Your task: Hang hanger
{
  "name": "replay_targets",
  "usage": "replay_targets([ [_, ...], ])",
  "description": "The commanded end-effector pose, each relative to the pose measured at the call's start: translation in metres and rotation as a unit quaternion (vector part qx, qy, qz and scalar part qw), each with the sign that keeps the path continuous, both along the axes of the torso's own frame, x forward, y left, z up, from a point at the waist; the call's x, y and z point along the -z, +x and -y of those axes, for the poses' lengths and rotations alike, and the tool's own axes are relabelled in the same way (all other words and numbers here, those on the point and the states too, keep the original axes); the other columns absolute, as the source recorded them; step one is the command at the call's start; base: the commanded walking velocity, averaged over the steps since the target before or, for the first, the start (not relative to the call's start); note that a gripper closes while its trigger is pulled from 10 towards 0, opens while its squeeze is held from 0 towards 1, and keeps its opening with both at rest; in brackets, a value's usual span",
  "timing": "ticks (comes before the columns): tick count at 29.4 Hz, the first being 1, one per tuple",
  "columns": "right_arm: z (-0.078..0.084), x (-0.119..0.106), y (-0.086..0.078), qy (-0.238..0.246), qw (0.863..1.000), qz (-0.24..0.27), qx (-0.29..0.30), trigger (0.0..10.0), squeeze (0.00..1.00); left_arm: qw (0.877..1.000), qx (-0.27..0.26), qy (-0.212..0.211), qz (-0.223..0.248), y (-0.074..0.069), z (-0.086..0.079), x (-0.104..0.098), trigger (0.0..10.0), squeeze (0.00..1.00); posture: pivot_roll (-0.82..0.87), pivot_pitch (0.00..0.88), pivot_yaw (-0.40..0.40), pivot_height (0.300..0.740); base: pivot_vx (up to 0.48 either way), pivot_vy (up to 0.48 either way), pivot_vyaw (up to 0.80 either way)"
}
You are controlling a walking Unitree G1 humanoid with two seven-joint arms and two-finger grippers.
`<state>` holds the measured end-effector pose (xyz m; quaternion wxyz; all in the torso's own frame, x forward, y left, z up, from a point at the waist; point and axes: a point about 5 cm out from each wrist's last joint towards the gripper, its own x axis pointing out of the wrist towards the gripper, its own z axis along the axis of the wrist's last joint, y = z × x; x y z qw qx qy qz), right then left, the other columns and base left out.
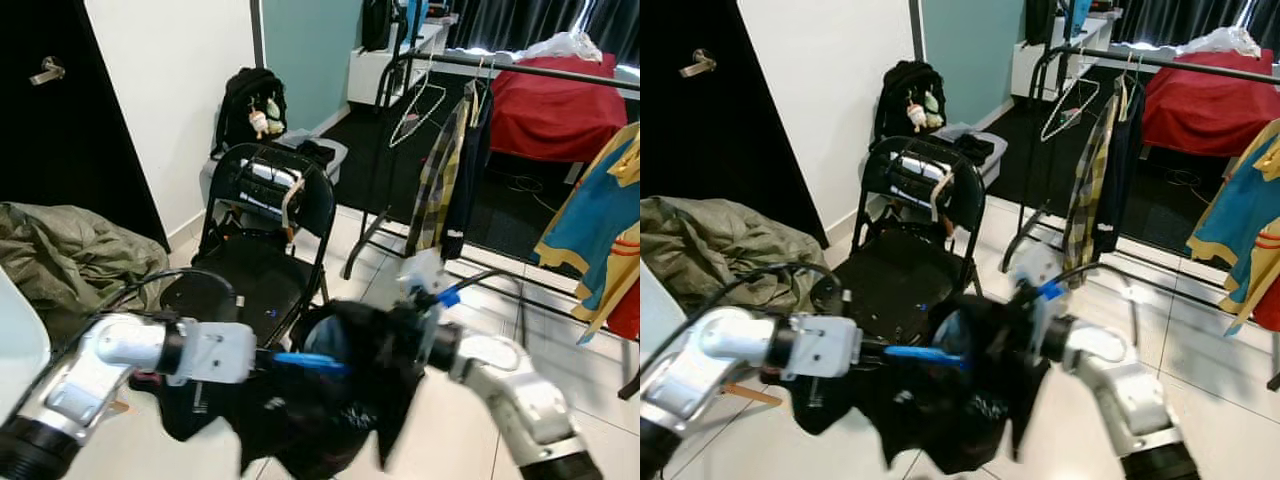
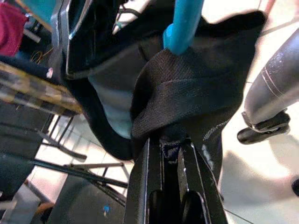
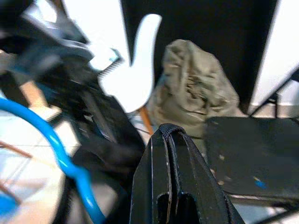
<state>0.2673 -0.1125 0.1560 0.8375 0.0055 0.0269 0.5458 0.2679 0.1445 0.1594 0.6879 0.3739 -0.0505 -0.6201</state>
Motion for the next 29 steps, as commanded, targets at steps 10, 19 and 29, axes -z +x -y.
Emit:
replay_targets([
  [10, -0.026, -0.003, -0.014, 0.030, 0.998, -0.016, -0.052, 10.0, 0.00, 0.998, -0.045, 0.005, 0.034, 0.014, 0.005, 0.005, 10.0, 0.00, -0.08, 0.016, 0.009, 0.740, 0.000, 0.000, 0.00],
  [19, -0.021, 0.001, -0.007, 0.021, 0.999, -0.037, -0.022, 10.0, 1.00, 0.997, -0.064, 0.013, 0.046, 0.017, 0.003, 0.009, 10.0, 0.00, -0.08, 0.017, 0.008, 0.740, 0.000, 0.000, 0.00],
  [29, 0.039, 0.015, 0.019, -0.097, 0.989, -0.023, 0.111, 10.0, 1.00, 0.995, -0.090, -0.005, 0.052, 0.020, -0.005, 0.006, 10.0, 0.00, -0.07, 0.015, 0.010, 0.740, 0.000, 0.000, 0.00],
])
